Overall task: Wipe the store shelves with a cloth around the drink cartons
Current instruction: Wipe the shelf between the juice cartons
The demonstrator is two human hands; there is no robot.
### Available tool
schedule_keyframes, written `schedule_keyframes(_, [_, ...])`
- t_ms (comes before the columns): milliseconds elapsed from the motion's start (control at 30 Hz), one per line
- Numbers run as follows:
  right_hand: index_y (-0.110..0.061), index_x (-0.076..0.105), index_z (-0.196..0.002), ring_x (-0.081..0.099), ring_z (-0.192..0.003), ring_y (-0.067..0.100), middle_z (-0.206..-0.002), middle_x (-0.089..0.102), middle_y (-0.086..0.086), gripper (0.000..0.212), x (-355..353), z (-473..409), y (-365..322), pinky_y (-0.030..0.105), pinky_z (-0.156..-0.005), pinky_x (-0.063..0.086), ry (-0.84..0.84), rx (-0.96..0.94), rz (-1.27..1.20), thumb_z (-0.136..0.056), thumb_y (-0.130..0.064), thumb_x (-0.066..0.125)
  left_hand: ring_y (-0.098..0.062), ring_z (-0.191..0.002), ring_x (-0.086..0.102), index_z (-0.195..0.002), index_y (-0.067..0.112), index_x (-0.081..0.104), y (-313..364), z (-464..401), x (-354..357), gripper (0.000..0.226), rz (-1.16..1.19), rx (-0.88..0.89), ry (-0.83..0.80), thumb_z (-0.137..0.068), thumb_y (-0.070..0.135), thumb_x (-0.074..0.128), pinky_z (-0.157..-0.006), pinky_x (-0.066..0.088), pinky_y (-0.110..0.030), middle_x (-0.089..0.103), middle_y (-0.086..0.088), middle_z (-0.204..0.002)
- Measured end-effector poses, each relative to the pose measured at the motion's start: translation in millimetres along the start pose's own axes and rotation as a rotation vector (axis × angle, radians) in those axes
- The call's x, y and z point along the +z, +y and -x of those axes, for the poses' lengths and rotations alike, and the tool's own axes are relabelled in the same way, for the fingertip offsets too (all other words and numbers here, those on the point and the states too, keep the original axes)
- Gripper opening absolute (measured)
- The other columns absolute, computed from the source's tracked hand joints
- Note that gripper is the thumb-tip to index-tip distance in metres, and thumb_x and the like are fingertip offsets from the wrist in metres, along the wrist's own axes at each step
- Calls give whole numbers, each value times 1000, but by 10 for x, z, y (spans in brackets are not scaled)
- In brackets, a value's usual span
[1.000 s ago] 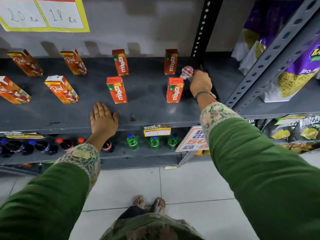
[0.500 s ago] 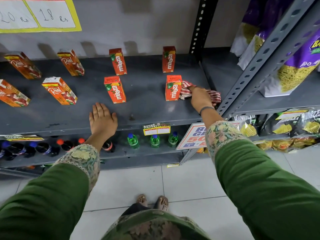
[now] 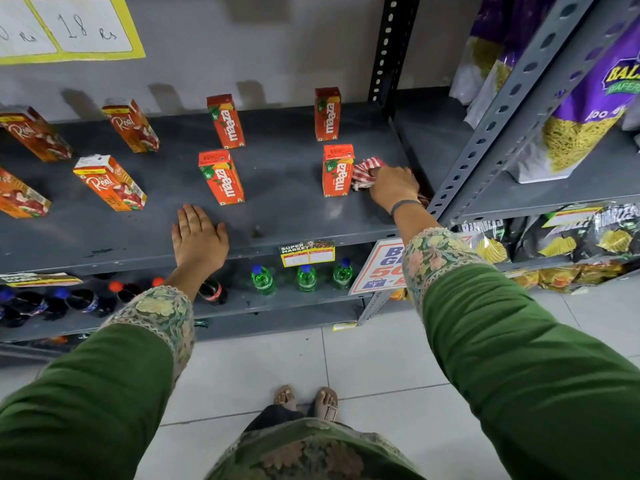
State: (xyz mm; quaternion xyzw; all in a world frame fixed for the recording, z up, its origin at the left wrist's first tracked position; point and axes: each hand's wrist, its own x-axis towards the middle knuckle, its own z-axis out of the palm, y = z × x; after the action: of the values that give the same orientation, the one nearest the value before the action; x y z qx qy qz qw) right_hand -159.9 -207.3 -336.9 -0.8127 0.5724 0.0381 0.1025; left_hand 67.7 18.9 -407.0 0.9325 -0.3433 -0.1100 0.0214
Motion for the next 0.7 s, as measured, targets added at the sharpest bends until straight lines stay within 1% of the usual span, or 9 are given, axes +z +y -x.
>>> schedule_keyframes(200, [-5, 53, -126, 52, -120, 37, -134, 50, 17, 37, -95, 119, -125, 42, -92, 48, -59, -10, 84, -90, -13, 48, -28, -147, -5, -147, -2, -3, 14, 13, -6, 65, 6, -9, -4, -99, 34, 19, -120, -1, -41, -6, -18, -158])
schedule_keyframes(333, [-5, 56, -124, 57, -116, 34, -130, 54, 17, 34, -5, 355, -162, 38, -86, 50, -15, 2, 125, -92, -11, 47, -29, -147, -5, -148, -2, -2, 15, 17, 1, 64, 15, -3, 10, -99, 34, 20, -120, 0, -41, -5, -18, -158])
schedule_keyframes(433, [-7, 60, -119, 58, -113, 34, -124, 59, 16, 30, 109, 612, -196, 39, -86, 52, 16, -17, 75, -91, -12, 47, -28, -147, -4, -148, -2, -1, 15, 19, -3, 64, 12, -6, 17, -99, 34, 20, -120, 0, -41, -4, -18, -158])
schedule_keyframes(533, [-7, 62, -112, 60, -109, 36, -118, 63, 16, 27, 167, 837, -256, 39, -86, 51, 1, -51, -88, -89, -14, 50, -29, -147, -4, -148, -3, -1, 13, 24, -3, 64, 6, -5, 20, -99, 34, 19, -120, 0, -41, -4, -18, -158])
schedule_keyframes(600, [-6, 63, -108, 60, -107, 35, -113, 65, 17, 26, 128, 882, -226, 38, -84, 51, 65, -13, -186, -88, -18, 52, -29, -147, -5, -147, -3, -1, 17, 28, -4, 64, 7, -4, 18, -100, 33, 19, -121, 0, -41, -4, -19, -158])
schedule_keyframes(667, [-4, 64, -107, 58, -108, 34, -112, 64, 18, 26, 64, 826, -121, 38, -83, 51, 177, 65, -200, -89, -19, 52, -29, -147, -5, -147, -3, -2, 24, 30, -12, 64, 7, -5, 13, -100, 33, 19, -121, 0, -41, -5, -19, -158])
schedule_keyframes(700, [-2, 63, -108, 56, -110, 35, -114, 63, 19, 27, 42, 780, -57, 39, -83, 50, 203, 107, -190, -89, -18, 51, -29, -147, -5, -147, -4, -2, 29, 34, -17, 64, 7, -5, 13, -100, 33, 19, -121, 0, -41, -5, -19, -158])
